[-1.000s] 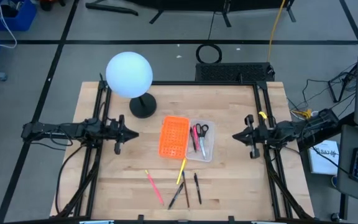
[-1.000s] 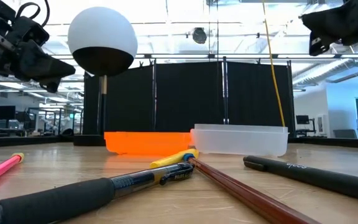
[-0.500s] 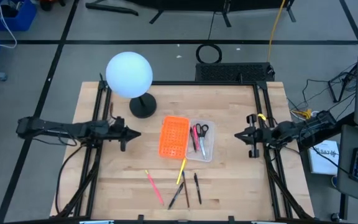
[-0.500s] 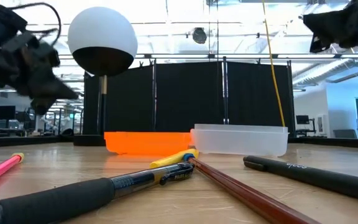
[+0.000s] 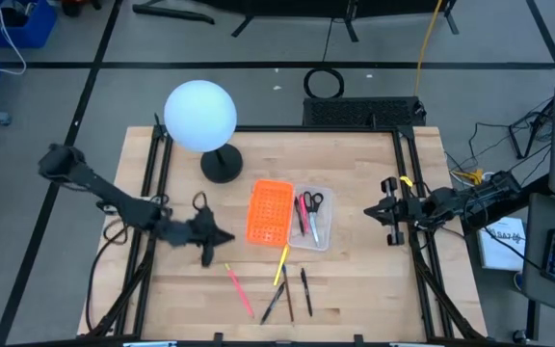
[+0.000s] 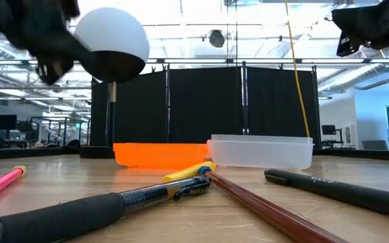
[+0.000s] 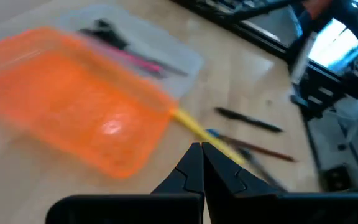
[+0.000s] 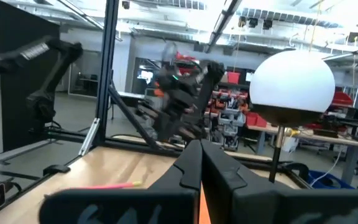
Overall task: Pick & place school supplies into a supply box
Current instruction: Put the black transparent pen into the orange supply box
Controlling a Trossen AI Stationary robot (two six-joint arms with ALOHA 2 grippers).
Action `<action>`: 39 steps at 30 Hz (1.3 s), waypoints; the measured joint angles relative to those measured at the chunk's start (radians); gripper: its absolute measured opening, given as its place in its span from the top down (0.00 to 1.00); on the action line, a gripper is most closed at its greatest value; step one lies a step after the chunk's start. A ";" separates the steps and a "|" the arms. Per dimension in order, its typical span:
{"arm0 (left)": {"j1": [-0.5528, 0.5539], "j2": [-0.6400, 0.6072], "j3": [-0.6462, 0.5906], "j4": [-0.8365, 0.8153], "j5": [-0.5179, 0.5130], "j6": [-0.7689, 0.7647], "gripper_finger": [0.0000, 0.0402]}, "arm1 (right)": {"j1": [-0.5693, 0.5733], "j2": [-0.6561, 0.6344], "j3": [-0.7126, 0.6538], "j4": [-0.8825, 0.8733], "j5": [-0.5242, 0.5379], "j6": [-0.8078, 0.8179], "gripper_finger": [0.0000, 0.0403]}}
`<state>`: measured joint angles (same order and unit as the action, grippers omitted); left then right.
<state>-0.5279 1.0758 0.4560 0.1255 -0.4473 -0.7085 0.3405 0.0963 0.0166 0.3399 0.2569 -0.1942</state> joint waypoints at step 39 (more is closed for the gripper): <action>-0.102 1.294 1.657 -1.230 0.256 -0.448 0.80 | 0.000 0.000 -0.002 0.018 0.001 0.127 1.00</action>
<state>-0.6301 2.3698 2.1133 -1.1047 -0.1914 -1.1568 0.3405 0.0967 0.0151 0.3575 0.2581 -0.0672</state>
